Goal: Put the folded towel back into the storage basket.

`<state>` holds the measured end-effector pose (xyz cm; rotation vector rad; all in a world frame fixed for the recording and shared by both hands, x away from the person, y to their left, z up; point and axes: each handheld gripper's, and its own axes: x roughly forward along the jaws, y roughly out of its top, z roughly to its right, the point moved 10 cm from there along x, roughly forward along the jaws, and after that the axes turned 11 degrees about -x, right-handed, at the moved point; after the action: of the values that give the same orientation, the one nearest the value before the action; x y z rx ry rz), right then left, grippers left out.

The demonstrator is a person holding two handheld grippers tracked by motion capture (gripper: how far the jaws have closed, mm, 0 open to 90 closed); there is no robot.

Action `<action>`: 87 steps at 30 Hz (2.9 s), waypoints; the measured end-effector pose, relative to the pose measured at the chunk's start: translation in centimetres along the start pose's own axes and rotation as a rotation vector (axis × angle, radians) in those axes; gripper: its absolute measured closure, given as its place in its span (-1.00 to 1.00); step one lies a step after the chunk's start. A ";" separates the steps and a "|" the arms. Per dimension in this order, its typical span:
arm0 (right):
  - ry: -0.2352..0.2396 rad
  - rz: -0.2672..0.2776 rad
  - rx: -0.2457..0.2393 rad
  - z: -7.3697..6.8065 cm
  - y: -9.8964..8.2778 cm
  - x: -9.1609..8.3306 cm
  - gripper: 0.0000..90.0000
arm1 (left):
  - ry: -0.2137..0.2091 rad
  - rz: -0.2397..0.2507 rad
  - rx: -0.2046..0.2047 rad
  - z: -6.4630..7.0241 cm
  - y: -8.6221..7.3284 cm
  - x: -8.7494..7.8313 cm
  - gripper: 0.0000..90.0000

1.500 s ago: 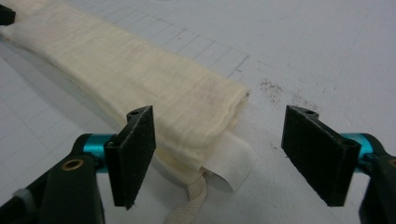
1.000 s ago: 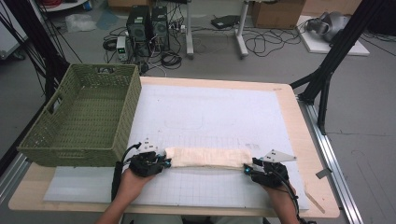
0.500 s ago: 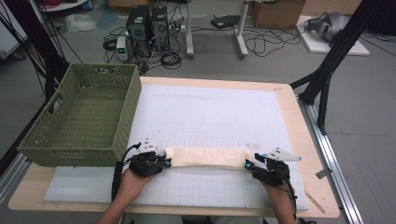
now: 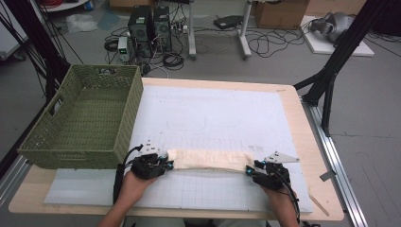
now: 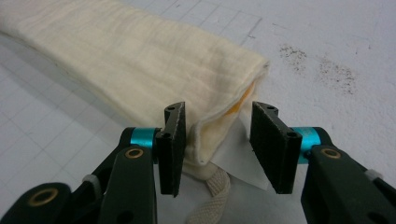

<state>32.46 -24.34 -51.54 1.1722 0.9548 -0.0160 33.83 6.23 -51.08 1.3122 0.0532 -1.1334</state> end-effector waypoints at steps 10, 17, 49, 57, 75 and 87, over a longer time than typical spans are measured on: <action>0.039 -0.021 0.025 -0.9 0.3 0.0 0.78 | 0.005 -0.002 0.006 0.0 0.1 0.0 0.68; 0.004 -0.039 -0.046 -0.9 0.8 -0.1 0.79 | 0.030 0.054 0.045 0.3 1.2 -0.8 0.85; -0.068 0.234 -0.082 1.0 6.8 -5.1 0.80 | -0.054 0.237 0.039 2.6 6.1 -5.8 0.87; -0.066 0.291 -0.103 1.3 10.4 -5.3 0.80 | -0.046 0.297 0.071 2.9 8.3 -9.1 0.87; -0.018 0.314 -0.189 -0.1 18.4 -1.4 0.80 | 0.019 0.388 0.084 0.9 9.5 -15.0 0.87; 0.005 0.304 -0.250 -1.8 24.0 1.4 0.80 | 0.078 0.444 0.098 -0.7 9.6 -18.8 0.87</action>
<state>43.53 -11.84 -34.11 1.0733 0.7502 0.3418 31.18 16.87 -33.01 1.3692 -0.2294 -0.7131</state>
